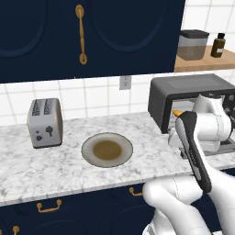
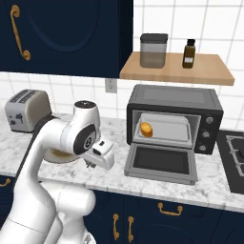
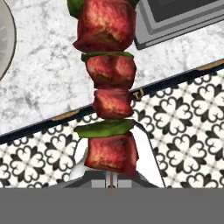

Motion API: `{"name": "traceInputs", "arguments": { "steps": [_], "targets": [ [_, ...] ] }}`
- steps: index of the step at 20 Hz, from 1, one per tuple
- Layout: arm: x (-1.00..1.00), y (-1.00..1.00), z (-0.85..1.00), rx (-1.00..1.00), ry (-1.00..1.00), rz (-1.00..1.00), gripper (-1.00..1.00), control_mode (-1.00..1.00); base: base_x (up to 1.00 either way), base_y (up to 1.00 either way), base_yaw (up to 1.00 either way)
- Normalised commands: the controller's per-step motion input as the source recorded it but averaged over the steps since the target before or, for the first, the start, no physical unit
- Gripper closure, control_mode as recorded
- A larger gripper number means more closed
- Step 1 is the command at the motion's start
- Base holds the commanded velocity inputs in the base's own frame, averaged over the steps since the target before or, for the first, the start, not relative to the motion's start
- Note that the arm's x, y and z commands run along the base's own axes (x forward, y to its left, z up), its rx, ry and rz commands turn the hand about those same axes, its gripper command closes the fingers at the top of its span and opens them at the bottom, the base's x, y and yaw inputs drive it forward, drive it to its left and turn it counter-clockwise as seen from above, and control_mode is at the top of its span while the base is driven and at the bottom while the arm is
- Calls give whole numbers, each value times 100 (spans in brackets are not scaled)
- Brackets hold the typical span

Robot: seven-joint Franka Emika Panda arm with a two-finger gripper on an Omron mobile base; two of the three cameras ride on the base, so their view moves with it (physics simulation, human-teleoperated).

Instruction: Pick up the kebab skewer and baguette bread, and place them inside the toaster oven. Close the toaster oven door and start by setting the timer.

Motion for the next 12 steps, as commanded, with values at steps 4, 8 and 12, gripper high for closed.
{"name": "traceInputs", "arguments": {
  "steps": [4,8,12],
  "targets": [
    [-9,-100,48,0,0,11,100,-100,0,0,0],
    [28,-99,26,0,0,16,100,-100,0,0,0],
    [50,-86,4,0,0,25,100,-100,0,0,0]
  ]
}}
